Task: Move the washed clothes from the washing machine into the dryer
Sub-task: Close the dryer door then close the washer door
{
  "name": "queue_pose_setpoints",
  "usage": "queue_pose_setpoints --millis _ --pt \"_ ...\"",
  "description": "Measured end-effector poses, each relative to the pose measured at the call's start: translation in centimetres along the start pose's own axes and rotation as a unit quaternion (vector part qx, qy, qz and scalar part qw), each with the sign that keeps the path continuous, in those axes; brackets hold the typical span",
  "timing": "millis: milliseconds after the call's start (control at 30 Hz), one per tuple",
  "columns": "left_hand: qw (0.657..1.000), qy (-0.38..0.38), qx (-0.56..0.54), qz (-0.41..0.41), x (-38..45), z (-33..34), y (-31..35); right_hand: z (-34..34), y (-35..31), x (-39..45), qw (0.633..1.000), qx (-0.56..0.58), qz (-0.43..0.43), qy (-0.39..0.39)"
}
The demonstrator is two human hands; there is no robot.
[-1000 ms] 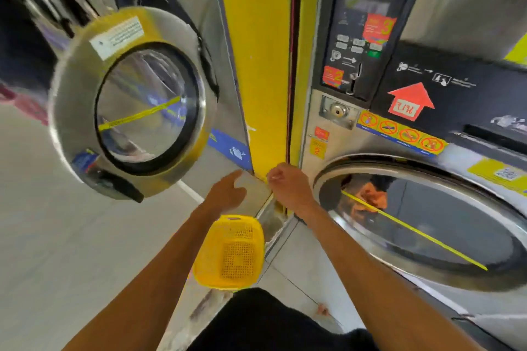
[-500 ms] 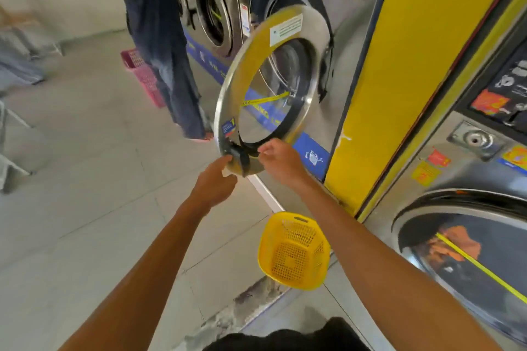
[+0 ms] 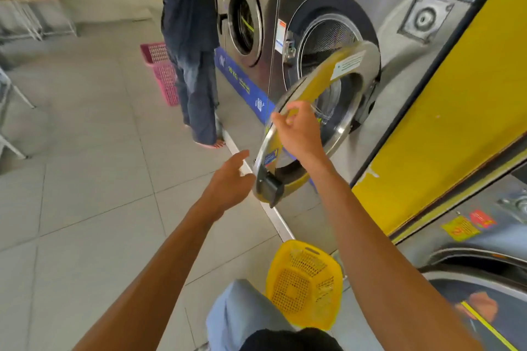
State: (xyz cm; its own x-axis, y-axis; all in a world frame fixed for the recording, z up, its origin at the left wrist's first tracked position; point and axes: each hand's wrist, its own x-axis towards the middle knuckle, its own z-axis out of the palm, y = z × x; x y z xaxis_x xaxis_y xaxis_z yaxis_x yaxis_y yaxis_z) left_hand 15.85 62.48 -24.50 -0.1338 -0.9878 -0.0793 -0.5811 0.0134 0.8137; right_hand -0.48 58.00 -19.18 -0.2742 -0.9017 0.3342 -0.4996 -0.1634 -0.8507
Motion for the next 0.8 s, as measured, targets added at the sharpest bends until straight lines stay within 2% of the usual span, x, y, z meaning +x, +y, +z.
queue_pose_setpoints --millis 200,433,667,800 --pt "0.998 -0.052 0.022 0.001 5.9 -1.9 0.0 3.7 1.3 2.8 0.996 0.021 -0.025 0.088" --pt "0.992 -0.104 0.065 0.033 12.6 -6.0 1.5 9.9 0.0 6.2 0.983 0.054 0.019 0.173" --pt "0.993 -0.064 0.093 0.031 19.3 -9.9 2.7 13.2 -0.8 13.2 0.989 0.067 0.077 0.104" --pt "0.991 -0.074 0.103 0.032 23.7 -12.0 2.3 14.4 -1.2 18.0 0.991 0.055 0.101 0.075"
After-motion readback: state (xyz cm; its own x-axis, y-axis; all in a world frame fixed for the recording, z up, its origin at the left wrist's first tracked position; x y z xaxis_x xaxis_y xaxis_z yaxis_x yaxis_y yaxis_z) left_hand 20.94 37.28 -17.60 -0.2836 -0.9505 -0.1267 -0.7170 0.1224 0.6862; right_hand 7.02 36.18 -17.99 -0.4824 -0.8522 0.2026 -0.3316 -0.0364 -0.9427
